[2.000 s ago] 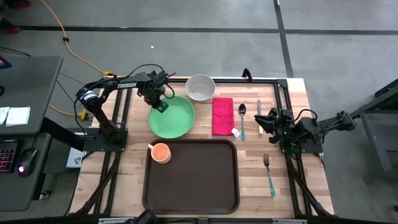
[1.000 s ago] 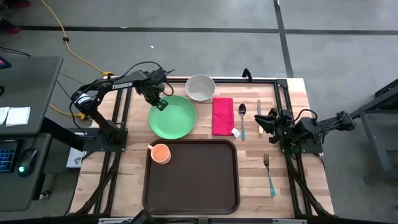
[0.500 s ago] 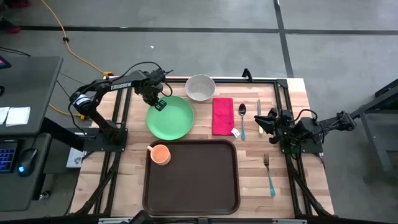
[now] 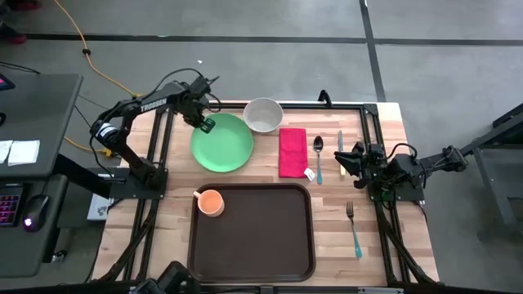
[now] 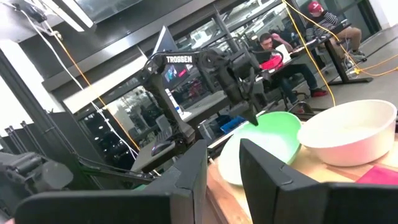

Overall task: Set up tray
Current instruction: Put the green plate on the brown serving tray

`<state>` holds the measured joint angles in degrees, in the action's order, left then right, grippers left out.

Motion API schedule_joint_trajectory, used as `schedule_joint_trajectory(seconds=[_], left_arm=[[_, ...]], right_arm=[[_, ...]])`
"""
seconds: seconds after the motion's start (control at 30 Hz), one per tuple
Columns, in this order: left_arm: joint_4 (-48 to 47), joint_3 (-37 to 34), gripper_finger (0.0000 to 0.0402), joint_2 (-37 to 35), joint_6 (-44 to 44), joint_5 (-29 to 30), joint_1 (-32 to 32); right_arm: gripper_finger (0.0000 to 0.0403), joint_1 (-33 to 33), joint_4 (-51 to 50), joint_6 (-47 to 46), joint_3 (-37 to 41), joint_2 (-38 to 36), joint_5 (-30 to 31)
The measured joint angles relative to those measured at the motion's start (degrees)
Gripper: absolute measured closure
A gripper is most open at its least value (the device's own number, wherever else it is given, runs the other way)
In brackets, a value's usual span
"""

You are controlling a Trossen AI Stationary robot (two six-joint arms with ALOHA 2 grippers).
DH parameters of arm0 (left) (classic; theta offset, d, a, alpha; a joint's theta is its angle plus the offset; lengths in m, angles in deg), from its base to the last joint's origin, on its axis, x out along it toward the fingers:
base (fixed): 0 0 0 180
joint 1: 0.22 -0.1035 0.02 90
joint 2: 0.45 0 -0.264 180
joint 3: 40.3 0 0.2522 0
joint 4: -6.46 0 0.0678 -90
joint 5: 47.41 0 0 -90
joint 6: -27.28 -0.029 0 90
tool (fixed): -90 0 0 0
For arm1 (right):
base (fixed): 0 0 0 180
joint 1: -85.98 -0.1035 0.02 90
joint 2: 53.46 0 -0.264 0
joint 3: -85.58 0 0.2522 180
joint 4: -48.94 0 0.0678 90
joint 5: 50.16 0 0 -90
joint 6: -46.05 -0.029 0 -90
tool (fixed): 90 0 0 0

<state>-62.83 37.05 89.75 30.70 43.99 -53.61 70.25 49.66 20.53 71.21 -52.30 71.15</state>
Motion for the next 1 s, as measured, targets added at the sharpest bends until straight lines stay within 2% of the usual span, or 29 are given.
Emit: schedule_joint_trajectory(seconds=[0.37,0.67,1.0], left_arm=[[-11.6,7.2,0.0388,0.0,-3.1,4.1,-1.9],[-14.9,11.5,0.0388,0.0,-3.5,4.1,-1.8],[-25.8,21.2,0.0388,0.0,-5.2,6.0,-1.8]], right_arm=[[0.0329,0.0,0.0,0.4,0.0,0.0,0.3],[0.0329,0.0,0.0,0.4,0.0,0.0,0.1],[0.0329,0.0,0.0,0.5,0.0,0.0,-0.1]])
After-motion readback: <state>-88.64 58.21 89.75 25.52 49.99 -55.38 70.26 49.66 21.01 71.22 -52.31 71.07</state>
